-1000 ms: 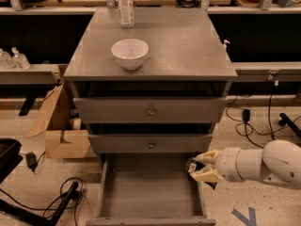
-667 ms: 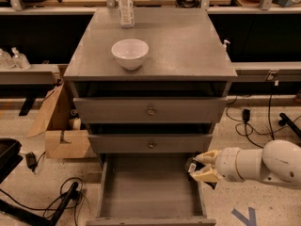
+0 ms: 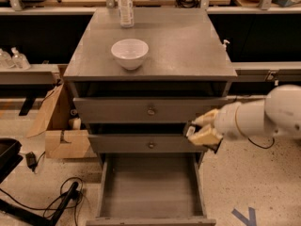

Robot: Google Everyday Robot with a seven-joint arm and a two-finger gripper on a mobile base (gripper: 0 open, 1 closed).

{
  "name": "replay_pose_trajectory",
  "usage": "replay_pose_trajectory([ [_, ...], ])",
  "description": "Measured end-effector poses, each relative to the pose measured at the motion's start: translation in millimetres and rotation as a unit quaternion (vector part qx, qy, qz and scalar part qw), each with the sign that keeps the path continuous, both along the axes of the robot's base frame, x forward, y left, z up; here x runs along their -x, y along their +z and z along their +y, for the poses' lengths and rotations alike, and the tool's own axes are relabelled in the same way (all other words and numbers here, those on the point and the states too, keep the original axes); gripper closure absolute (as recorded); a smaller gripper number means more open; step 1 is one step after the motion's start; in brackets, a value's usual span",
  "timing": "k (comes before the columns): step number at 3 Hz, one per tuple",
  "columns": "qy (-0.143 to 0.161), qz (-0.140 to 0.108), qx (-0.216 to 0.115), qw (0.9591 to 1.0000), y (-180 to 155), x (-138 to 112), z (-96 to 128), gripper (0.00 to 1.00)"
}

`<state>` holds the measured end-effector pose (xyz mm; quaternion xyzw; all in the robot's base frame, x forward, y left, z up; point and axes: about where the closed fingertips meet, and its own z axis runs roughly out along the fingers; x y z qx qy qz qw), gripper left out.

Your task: Pick rxbar chocolate from bottom drawer and place on counter

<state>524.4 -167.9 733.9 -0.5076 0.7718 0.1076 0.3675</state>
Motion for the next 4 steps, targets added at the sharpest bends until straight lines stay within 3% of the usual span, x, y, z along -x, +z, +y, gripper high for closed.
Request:
replay_pose_trajectory([
  [1,-0.014,-0.015,0.022,0.9995,92,-44,14,1.0],
  [2,-0.025,-0.019,0.024,0.9992,147,-85,28,1.0],
  [3,-0.043,-0.045,-0.001,0.9981,212,-142,37,1.0],
  [4,-0.045,-0.074,-0.01,0.9962,242,-146,36,1.0],
])
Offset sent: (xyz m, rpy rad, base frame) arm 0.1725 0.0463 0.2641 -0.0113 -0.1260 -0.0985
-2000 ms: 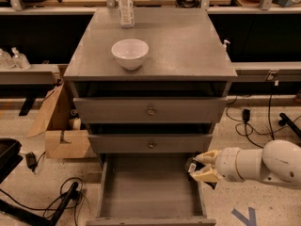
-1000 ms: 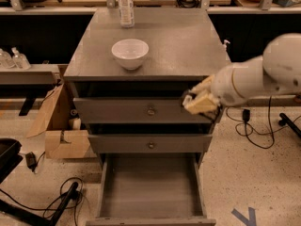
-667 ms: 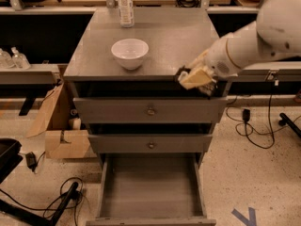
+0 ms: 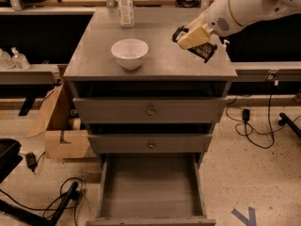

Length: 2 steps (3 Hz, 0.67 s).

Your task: Pick rxbar chocolate from bottom drawer and place on counter

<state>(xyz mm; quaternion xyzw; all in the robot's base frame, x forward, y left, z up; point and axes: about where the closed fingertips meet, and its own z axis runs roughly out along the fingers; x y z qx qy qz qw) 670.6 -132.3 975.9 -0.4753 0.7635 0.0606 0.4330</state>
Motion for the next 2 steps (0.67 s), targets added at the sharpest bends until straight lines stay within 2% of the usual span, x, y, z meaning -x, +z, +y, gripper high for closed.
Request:
replay_pose_trajectory([
  [1,0.0,0.0,0.0,1.0,0,0,0,1.0],
  [2,-0.001,0.01,-0.006,0.9999,1,-22,-3,1.0],
])
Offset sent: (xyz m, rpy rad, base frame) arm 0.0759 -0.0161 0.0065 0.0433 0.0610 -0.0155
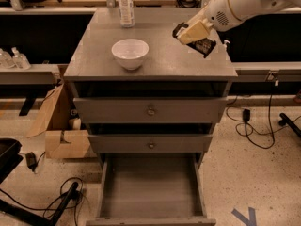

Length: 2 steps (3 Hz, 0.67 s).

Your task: Pick rxbar chocolate from bottom drawer and place on counter

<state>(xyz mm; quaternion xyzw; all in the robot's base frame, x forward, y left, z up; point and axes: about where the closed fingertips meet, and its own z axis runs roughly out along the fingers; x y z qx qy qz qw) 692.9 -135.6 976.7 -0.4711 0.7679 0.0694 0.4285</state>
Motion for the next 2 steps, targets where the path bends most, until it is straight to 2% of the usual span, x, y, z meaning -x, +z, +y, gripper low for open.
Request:
replay_pose_trajectory([
  [1,-0.008,0.067,-0.003,0.9977,-46,-48,3,1.0],
  [2,-0.01,0.14,0.011,0.99,-107,-87,13,1.0],
])
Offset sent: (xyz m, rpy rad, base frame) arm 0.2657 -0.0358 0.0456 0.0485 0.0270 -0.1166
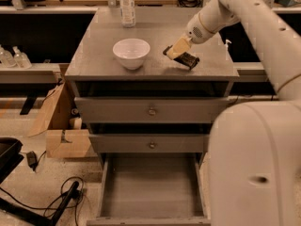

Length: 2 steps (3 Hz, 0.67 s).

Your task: Pick rxbar chocolate from bottom drawer and place on counter

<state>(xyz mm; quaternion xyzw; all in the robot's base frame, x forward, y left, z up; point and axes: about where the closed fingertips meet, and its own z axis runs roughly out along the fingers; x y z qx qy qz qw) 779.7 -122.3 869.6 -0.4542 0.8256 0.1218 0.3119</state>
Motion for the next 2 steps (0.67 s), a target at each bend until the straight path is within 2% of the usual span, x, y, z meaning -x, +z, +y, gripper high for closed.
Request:
replay_pose_trajectory([
  [1,-0.033,0.018,0.004,0.9993,-38,-42,-11,1.0],
  [2,-0.054,-0.057,0.001,0.9969,18,-65,-14,1.0],
])
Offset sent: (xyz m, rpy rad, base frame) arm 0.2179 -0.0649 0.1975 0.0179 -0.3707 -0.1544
